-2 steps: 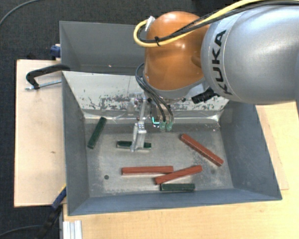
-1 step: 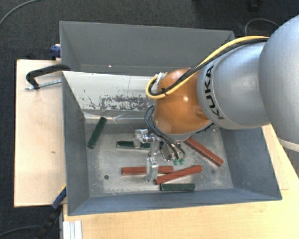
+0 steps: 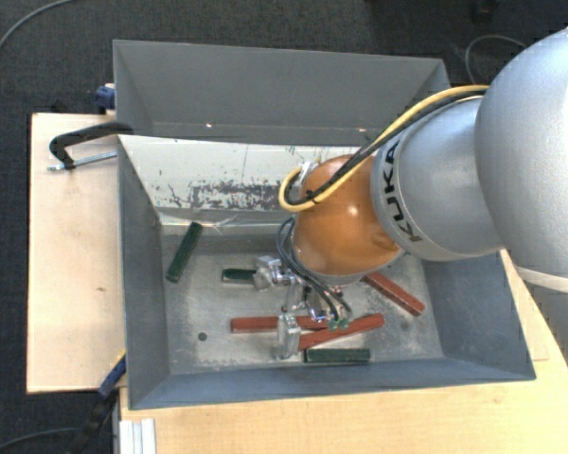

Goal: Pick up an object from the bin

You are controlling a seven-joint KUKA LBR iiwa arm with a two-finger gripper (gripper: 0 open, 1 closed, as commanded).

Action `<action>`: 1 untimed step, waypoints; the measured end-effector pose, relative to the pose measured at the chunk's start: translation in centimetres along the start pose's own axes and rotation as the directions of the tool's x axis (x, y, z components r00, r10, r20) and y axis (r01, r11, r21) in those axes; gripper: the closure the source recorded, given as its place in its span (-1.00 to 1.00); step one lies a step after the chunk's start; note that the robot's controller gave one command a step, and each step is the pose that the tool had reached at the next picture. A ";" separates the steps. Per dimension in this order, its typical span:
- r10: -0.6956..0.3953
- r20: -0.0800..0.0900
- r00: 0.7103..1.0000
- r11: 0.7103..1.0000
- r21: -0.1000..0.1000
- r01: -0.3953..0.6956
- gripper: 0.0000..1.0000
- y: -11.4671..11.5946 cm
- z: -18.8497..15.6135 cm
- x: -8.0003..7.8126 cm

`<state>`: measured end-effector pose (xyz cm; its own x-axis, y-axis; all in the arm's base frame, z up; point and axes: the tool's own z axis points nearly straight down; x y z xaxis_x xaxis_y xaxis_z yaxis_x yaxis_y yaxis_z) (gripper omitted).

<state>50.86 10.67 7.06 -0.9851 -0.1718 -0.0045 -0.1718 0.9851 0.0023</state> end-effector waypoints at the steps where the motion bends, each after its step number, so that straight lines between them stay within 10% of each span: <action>1: 0.000 0.012 1.000 1.000 -0.001 0.000 1.00 0.1 -0.4 -0.4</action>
Offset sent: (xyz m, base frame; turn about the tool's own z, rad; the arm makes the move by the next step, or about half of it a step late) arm 0.0000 0.0000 0.0000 0.0000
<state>51.20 10.79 7.43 -0.9850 -0.1717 -0.0160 -0.1717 0.9851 0.0036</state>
